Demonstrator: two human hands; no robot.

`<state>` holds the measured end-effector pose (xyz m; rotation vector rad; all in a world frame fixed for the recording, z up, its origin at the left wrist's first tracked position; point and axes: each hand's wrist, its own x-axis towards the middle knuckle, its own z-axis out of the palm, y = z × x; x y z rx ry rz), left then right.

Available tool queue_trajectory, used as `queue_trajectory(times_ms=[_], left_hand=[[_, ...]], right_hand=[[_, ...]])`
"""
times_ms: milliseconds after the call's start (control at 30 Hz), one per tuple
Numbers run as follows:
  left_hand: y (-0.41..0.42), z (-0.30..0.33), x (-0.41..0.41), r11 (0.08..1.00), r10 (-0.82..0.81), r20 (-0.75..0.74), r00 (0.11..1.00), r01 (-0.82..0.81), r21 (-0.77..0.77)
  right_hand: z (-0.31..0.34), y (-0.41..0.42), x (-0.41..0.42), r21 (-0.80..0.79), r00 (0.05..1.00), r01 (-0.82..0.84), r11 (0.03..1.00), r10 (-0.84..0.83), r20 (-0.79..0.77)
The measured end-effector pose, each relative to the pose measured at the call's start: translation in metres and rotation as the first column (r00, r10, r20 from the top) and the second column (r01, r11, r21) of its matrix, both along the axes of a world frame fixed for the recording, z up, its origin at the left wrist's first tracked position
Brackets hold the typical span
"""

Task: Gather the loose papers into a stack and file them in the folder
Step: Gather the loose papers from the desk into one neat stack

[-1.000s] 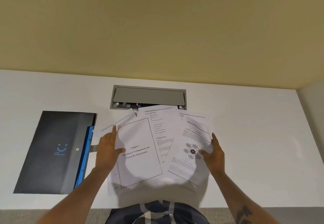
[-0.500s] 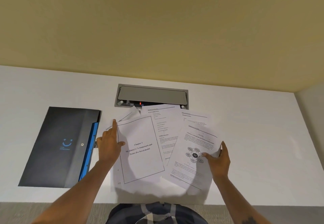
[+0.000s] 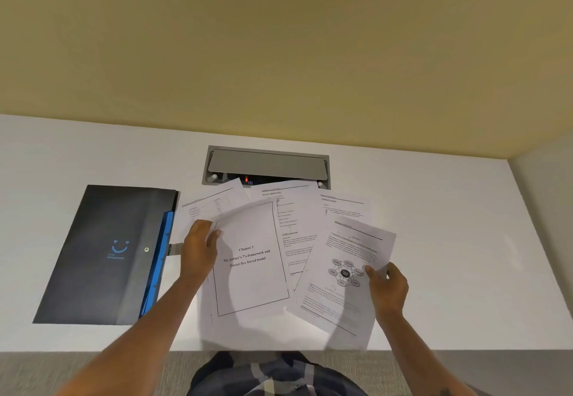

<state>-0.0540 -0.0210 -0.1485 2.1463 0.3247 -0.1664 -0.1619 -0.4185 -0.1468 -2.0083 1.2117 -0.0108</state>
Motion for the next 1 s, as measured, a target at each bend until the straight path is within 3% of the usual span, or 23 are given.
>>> queue_trajectory(times_ms=[200,500,700,800,1000], left_hand=[[0.012,0.020,-0.011,1.000,0.010,-0.025,1.000,-0.009,0.015],[0.026,0.072,-0.011,0.975,0.083,-0.016,0.996,-0.085,-0.203],[0.023,0.089,0.001,0.947,0.114,-0.087,0.990,-0.135,-0.291],[0.018,0.087,0.001,0.972,0.074,-0.129,0.989,-0.100,-0.211],[0.000,0.086,-0.011,0.973,0.027,-0.182,0.983,-0.068,-0.222]], right_hand=[[0.010,0.005,-0.007,0.100,0.997,0.018,0.995,-0.025,0.075],[0.043,0.019,0.024,0.271,0.965,-0.137,0.953,0.066,0.255],[0.064,0.055,0.047,0.432,0.921,-0.284,0.856,0.119,0.370],[0.071,0.072,0.053,0.480,0.907,-0.326,0.815,0.126,0.403],[0.081,0.094,0.053,0.607,0.909,-0.374,0.701,0.149,0.388]])
